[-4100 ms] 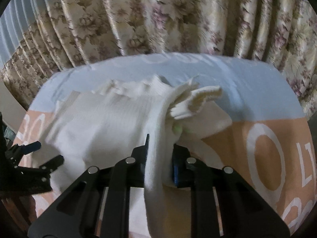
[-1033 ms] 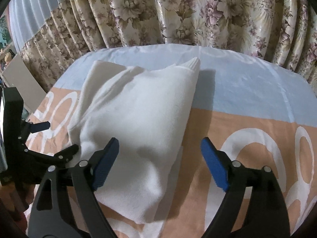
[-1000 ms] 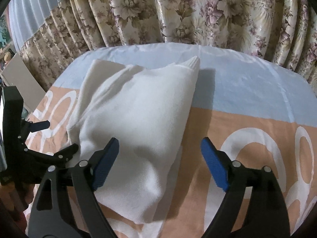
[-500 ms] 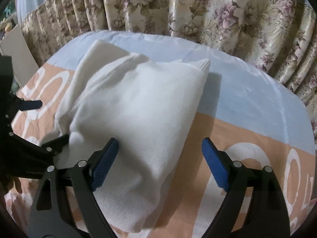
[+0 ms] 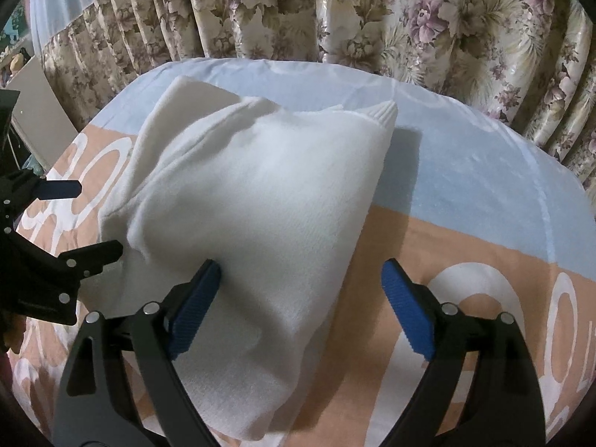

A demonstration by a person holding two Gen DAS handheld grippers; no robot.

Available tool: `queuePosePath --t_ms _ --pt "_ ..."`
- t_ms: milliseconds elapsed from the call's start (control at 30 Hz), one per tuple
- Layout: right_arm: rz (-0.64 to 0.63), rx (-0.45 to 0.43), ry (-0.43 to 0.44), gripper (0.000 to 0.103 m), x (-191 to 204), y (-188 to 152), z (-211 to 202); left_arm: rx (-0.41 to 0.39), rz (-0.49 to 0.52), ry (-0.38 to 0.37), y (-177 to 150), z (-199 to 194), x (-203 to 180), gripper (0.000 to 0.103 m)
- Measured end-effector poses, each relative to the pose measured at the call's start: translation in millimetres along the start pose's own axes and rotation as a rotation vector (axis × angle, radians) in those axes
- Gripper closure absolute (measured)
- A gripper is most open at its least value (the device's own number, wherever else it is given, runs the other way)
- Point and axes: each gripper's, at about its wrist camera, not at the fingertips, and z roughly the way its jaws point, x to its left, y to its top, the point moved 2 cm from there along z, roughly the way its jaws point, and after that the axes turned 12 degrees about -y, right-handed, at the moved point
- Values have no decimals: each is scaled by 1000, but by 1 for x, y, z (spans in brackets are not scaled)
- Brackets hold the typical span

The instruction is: Fold small clothes

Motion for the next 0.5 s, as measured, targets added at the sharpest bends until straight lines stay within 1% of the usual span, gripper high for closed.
queuePosePath --t_ms 133,200,233,300,433,467,500 --pt "25 1 7 14 -5 5 1 8 7 10 9 8 1 1" --pt "27 4 11 14 -5 9 4 20 12 1 11 15 3 1" --pt "27 5 12 14 -6 9 5 37 16 -15 12 21 5 1" --pt "29 12 19 14 -5 12 9 45 0 -53 10 27 8 1" --pt "27 23 39 14 -7 16 21 55 -84 -151 0 33 22 1" --pt "26 32 48 12 -7 17 25 56 -90 -163 -2 33 24 1" --pt "26 40 53 12 -7 17 29 56 -78 -160 -3 33 22 1"
